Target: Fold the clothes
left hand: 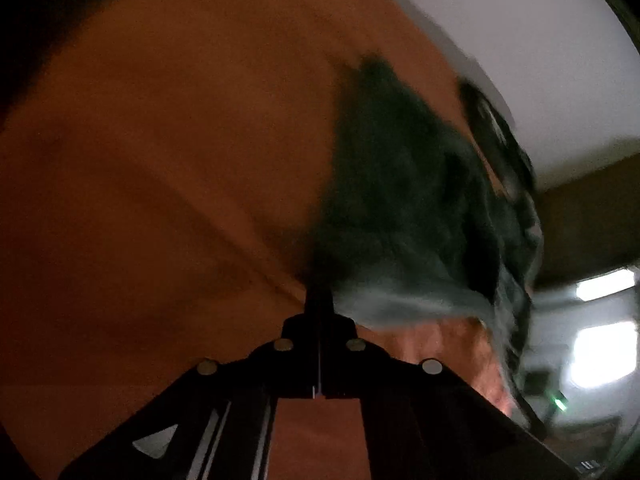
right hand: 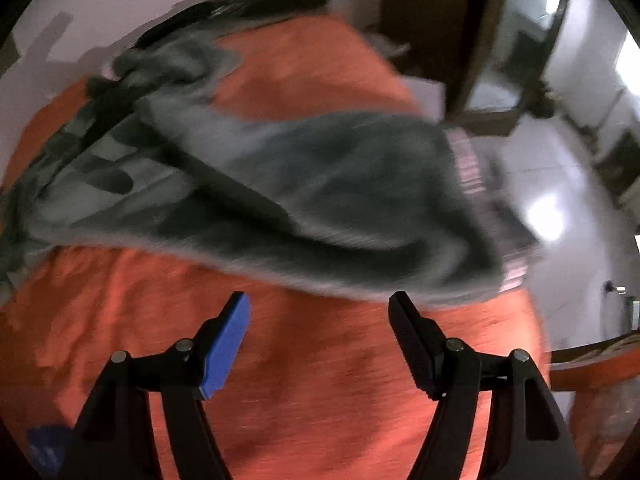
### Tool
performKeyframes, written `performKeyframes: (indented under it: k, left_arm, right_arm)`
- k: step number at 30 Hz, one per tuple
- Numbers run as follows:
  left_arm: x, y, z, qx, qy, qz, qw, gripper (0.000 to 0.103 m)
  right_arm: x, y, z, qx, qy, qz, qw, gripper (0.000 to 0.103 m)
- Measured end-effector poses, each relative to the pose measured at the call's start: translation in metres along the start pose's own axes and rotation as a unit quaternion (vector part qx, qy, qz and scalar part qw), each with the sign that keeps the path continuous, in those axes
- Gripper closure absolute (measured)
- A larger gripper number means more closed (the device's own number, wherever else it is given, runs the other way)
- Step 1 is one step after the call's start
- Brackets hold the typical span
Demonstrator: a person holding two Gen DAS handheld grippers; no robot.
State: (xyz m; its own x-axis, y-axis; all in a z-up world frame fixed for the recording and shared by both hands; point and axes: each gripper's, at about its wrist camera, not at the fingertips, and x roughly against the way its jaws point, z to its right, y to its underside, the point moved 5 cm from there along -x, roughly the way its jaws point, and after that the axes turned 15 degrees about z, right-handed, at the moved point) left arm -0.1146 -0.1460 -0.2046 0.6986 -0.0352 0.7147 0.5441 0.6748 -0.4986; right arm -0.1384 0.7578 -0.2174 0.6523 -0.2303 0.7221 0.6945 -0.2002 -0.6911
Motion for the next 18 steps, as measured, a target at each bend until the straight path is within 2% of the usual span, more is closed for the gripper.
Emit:
performKeyframes:
  k: [2,3,5,6,7,10,12,13,14,15,18]
  left_arm:
    - [0.028,-0.033,-0.033,0.017,-0.046,0.050,0.9976,0.103]
    - [0.039,-0.043,-0.045,0.031,-0.049,0.064,0.9963,0.103]
    - [0.060,-0.060,-0.068,0.059,-0.046,0.086,0.9935,0.103]
    - [0.064,-0.059,-0.070,0.067,-0.030,0.083,0.9939,0.103]
    - [0.063,-0.051,-0.066,0.069,-0.013,0.071,0.9950,0.103]
    - [0.038,-0.005,-0.040,0.077,0.045,-0.001,0.9960,0.100]
    - [0.012,0.031,-0.019,0.079,0.058,-0.060,0.9934,0.097]
    - [0.001,0.041,-0.010,0.075,0.058,-0.078,0.9924,0.097]
    - [-0.009,0.049,-0.001,0.070,0.057,-0.092,0.9916,0.097]
    - [-0.018,0.058,0.007,0.066,0.056,-0.106,0.9906,0.097]
    - [-0.034,0.072,0.032,0.060,0.086,-0.131,0.9858,0.092]
  right_arm:
    - [0.002,-0.002,0.029,-0.011,0.032,0.002,0.999,0.032]
    - [0.002,0.001,0.042,-0.029,0.039,-0.008,0.999,0.032]
    - [0.000,0.013,0.069,-0.102,0.024,-0.034,0.994,0.032]
    - [-0.001,0.019,0.079,-0.142,0.013,-0.042,0.989,0.032]
    - [-0.003,0.026,0.083,-0.171,0.000,-0.048,0.984,0.032]
    - [-0.006,0.044,0.083,-0.235,-0.050,-0.061,0.969,0.032]
    - [-0.012,0.046,0.075,-0.269,-0.086,-0.058,0.958,0.031]
    - [-0.016,0.045,0.074,-0.294,-0.101,-0.056,0.949,0.026]
    - [-0.020,0.043,0.073,-0.322,-0.115,-0.053,0.938,0.021]
    - [-0.024,0.040,0.074,-0.351,-0.127,-0.051,0.926,0.020]
    - [-0.037,0.023,0.074,-0.376,-0.142,-0.045,0.914,0.022]
